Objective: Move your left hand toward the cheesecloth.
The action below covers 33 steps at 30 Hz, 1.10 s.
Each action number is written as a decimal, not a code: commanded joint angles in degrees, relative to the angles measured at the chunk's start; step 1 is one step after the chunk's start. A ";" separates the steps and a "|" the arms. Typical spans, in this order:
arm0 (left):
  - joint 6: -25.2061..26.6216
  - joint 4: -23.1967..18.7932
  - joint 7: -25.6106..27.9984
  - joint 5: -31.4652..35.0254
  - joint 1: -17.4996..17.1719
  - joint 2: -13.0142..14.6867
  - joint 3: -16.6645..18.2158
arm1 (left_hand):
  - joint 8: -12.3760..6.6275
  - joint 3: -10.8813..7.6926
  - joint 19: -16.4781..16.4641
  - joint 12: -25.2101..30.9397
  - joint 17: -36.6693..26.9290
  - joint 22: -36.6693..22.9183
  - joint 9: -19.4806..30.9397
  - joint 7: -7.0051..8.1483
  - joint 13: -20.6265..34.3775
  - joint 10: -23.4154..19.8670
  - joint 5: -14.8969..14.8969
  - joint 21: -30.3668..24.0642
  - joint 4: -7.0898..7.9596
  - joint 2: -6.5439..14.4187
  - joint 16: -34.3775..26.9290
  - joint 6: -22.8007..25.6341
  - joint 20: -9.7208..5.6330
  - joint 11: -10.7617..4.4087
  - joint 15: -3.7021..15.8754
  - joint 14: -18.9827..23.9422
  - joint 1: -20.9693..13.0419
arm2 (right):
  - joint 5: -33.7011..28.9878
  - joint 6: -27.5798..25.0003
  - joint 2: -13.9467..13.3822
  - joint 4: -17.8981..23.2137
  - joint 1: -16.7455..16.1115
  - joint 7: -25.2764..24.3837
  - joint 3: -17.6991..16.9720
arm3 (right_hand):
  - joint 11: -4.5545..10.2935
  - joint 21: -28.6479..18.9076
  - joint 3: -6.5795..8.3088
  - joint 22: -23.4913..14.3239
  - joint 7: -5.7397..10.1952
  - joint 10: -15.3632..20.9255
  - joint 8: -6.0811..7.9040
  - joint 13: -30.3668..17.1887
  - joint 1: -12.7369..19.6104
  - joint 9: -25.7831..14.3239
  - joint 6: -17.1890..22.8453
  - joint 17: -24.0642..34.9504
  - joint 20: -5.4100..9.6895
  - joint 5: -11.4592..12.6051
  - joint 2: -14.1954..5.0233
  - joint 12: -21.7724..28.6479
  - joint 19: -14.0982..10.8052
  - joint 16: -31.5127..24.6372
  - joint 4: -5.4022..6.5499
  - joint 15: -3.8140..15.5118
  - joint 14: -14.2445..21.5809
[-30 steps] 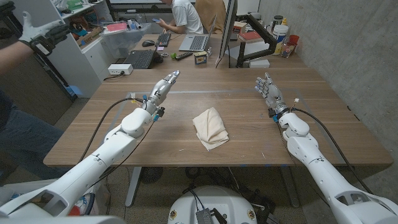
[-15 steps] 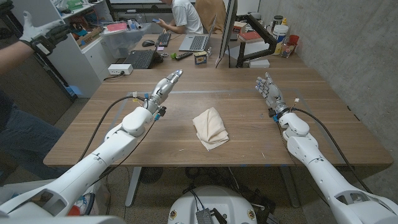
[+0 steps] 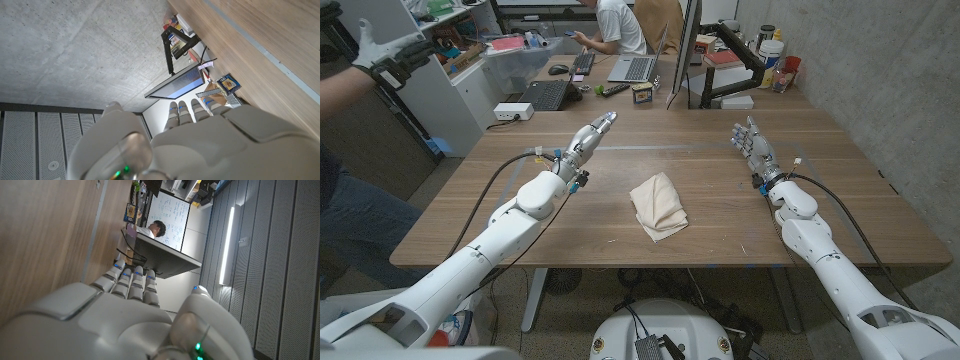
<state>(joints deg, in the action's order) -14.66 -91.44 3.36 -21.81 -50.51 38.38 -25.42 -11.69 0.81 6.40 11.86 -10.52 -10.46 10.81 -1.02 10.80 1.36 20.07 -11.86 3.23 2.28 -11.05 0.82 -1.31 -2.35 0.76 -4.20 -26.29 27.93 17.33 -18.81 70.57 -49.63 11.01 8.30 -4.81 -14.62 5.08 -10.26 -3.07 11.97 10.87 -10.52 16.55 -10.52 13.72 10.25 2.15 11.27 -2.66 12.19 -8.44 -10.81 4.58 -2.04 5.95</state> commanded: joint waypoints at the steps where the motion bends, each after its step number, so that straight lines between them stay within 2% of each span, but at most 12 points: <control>1: 0.37 -0.59 -0.72 1.02 0.25 0.51 -0.83 | -0.07 0.09 0.22 0.08 -0.15 -0.14 0.06 -0.23 0.11 -0.34 -0.04 0.12 -0.30 -0.11 0.05 0.12 0.05 -0.14 -0.09 0.21 -0.56 | 0.24 0.29 0.41 -0.89 0.36 0.27 -0.15 | -0.10 0.09 0.13 -0.26 -0.06 0.52 0.27 -0.11 0.16 -0.17 0.24 0.32 0.34 0.21 -0.37 0.20 -0.59 -0.14 -0.38 0.18 0.46; 33: -0.37 -4.80 0.55 8.35 0.45 2.62 -2.71 | 0.10 0.27 0.62 -0.04 -0.18 -0.18 0.08 0.22 0.12 -0.23 -0.23 0.19 -0.53 0.02 0.13 -0.20 0.42 -0.13 -0.11 0.03 -1.17 | -0.06 0.74 0.81 -1.96 1.08 0.74 -0.29 | -0.20 0.43 -0.02 -0.28 -0.10 0.70 0.27 -0.12 0.08 -0.17 0.30 0.34 0.18 0.19 -0.45 0.21 -0.79 -0.09 -0.47 0.04 0.54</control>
<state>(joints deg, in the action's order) -14.51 -94.65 3.25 -15.82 -49.84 40.21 -27.75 -11.69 1.13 6.70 11.86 -10.52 -10.54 10.80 -0.80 10.79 1.36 20.07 -11.86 2.91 2.28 -11.05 0.60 -1.01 -2.35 0.76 -4.20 -26.73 28.04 18.07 -18.07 68.56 -48.57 11.73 8.02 -5.13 -14.38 4.85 -10.26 -3.08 12.28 10.87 -10.52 16.55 -10.52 13.71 10.25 1.94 11.27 -2.66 12.19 -8.65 -10.80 4.34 -2.04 5.94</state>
